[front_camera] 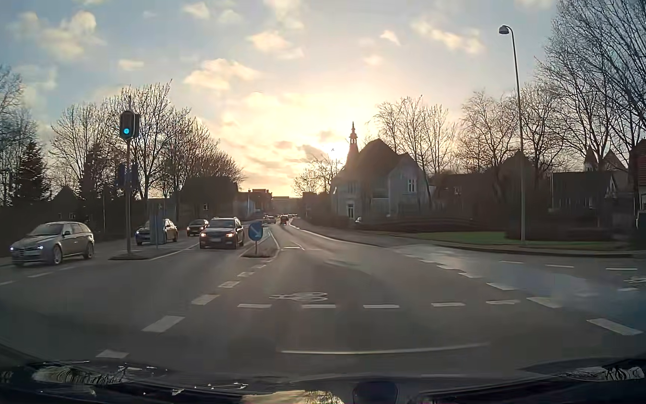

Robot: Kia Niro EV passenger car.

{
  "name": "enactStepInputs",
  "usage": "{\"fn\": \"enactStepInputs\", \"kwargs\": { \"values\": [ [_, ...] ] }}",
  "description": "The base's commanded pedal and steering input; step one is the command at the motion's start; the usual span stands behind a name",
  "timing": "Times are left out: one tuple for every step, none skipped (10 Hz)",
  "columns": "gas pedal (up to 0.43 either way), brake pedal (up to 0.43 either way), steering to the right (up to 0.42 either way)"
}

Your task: Follow the waypoints while adhering to traffic rules and regulations

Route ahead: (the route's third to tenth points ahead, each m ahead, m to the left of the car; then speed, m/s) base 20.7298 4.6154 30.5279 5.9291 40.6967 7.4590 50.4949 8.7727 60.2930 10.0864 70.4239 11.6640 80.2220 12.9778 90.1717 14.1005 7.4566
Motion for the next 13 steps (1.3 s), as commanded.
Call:
{"fn": "enactStepInputs", "kwargs": {
  "values": [
    [0.157, 0.0, -0.01],
    [0.157, 0.0, -0.01],
    [0.157, 0.0, -0.012],
    [0.157, 0.0, -0.014],
    [0.157, 0.0, -0.015],
    [0.157, 0.0, -0.015],
    [0.157, 0.0, -0.016],
    [0.157, 0.0, -0.016],
    [0.157, 0.0, -0.016],
    [0.157, 0.0, -0.019],
    [0.157, 0.0, -0.024],
    [0.157, 0.0, -0.026],
    [0.157, 0.0, -0.026]
  ]
}}
